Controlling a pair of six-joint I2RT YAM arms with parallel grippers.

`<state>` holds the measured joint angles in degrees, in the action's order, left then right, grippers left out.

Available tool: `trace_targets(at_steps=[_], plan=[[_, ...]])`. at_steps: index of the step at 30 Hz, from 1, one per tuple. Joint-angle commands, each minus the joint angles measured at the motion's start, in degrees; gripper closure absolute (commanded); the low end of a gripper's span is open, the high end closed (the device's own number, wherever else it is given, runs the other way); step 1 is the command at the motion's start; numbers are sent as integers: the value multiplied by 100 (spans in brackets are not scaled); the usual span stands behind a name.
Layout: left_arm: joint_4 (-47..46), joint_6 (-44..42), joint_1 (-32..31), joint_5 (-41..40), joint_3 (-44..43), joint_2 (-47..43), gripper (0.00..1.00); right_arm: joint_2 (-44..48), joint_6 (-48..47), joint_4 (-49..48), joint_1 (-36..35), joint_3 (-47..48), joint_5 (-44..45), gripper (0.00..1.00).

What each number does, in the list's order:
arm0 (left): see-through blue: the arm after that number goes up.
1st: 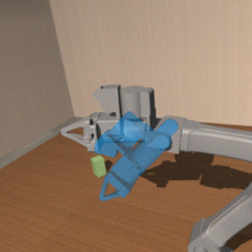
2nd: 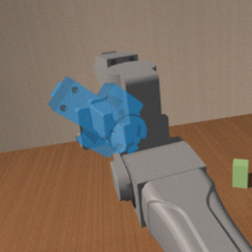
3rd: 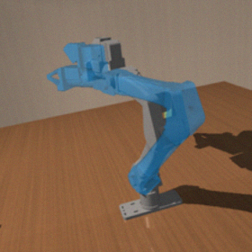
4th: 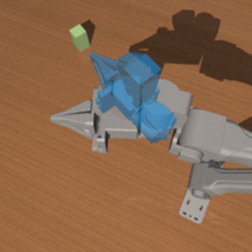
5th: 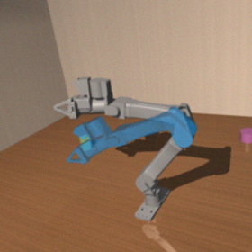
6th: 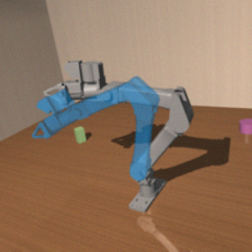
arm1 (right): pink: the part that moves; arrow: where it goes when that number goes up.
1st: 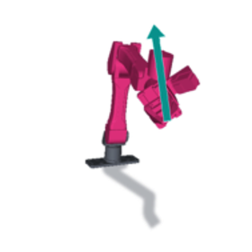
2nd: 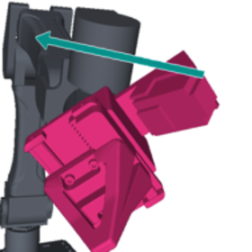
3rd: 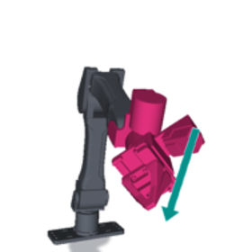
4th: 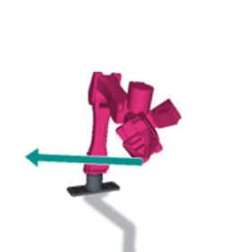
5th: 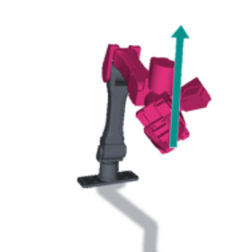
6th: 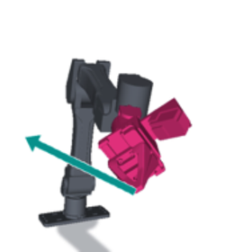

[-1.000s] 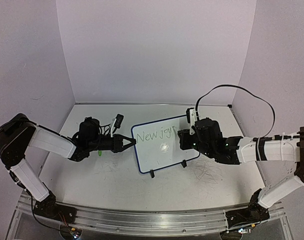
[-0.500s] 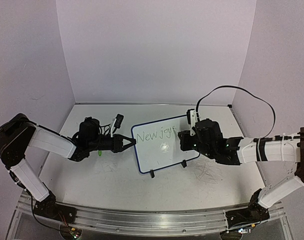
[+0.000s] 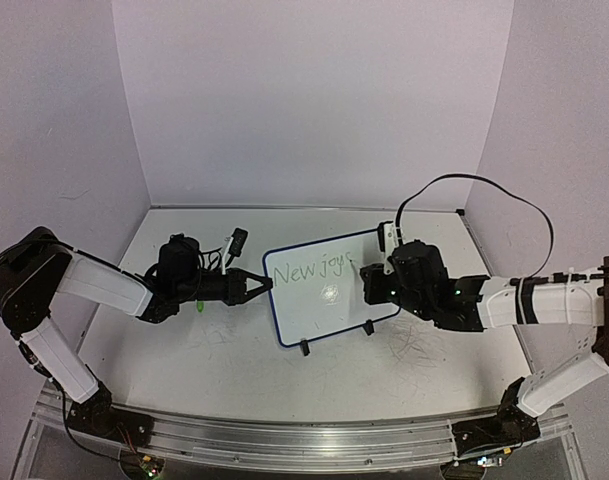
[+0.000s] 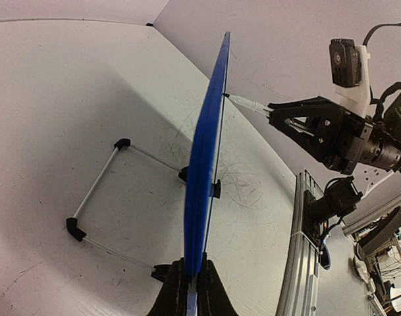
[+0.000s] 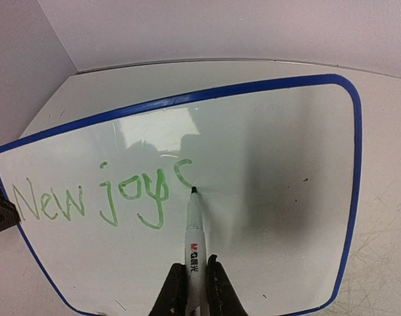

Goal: Write a sentence on the whiteboard

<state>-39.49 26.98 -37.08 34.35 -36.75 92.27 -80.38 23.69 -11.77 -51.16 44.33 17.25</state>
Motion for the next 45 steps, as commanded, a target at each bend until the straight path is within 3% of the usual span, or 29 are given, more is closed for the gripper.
trace_targets(at_steps=[1, 21, 31, 45], plan=[[44, -49, -1, 59, -146, -169, 100, 145, 90, 130, 6, -47, 151, 100], [55, -61, -1, 30, -130, -187, 100, -211, 23, -150, -140, 278, 45, 100], [55, -96, -1, 21, -109, -188, 100, 812, -182, -170, 27, -335, 18, 100], [59, -62, -1, 19, -83, -209, 100, 401, -291, -156, 307, 102, 67, 100]])
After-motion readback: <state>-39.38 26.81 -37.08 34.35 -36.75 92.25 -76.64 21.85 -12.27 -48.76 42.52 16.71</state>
